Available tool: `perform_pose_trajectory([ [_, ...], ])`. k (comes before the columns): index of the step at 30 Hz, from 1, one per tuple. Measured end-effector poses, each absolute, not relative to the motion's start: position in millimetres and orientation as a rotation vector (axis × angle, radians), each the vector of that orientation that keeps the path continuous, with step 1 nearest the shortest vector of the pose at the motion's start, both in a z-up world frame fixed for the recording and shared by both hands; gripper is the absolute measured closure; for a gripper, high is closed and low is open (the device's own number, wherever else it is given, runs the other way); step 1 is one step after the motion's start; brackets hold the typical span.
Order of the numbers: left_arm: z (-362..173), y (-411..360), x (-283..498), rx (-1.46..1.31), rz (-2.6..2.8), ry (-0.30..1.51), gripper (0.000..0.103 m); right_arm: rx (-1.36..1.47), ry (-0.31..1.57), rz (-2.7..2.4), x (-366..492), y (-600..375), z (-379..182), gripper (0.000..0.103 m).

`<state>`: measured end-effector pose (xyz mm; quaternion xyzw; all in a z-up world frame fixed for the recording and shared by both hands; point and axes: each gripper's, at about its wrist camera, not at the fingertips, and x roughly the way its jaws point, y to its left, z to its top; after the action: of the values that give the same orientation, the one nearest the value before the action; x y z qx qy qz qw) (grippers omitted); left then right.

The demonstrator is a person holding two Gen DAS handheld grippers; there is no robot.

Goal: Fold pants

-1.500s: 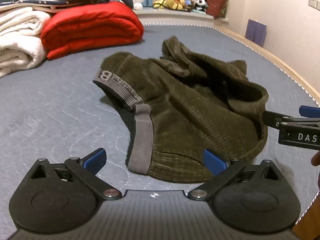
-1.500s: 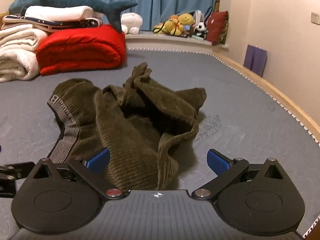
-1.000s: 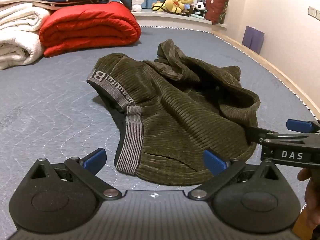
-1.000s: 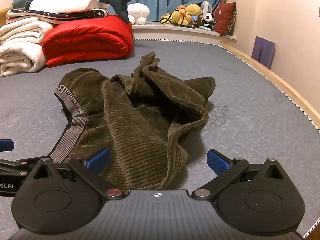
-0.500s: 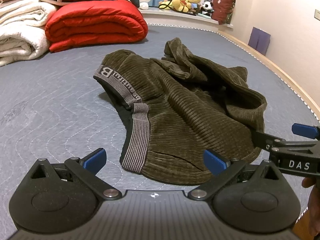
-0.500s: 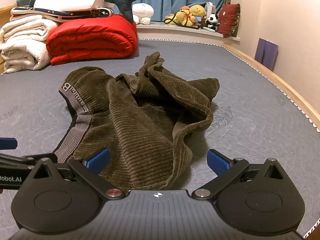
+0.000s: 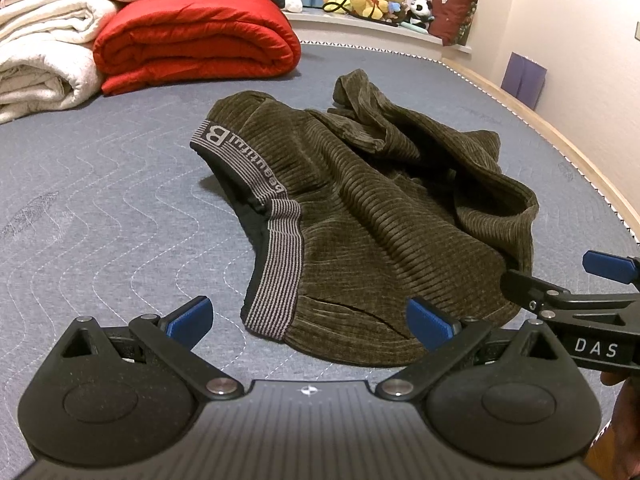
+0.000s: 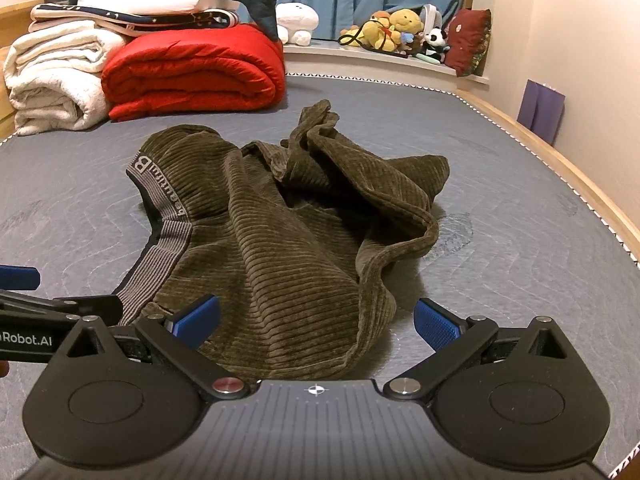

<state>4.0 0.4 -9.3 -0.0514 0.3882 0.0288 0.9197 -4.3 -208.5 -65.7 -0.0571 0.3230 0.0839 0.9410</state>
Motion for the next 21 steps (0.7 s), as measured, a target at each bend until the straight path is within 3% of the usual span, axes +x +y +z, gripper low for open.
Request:
perform_pose_trajectory([
  [21, -11.5, 0.0, 4.2, -0.107, 0.062, 0.804, 0.000, -0.118, 0.661, 0.170, -5.4, -208.0, -66.8, 0.001],
])
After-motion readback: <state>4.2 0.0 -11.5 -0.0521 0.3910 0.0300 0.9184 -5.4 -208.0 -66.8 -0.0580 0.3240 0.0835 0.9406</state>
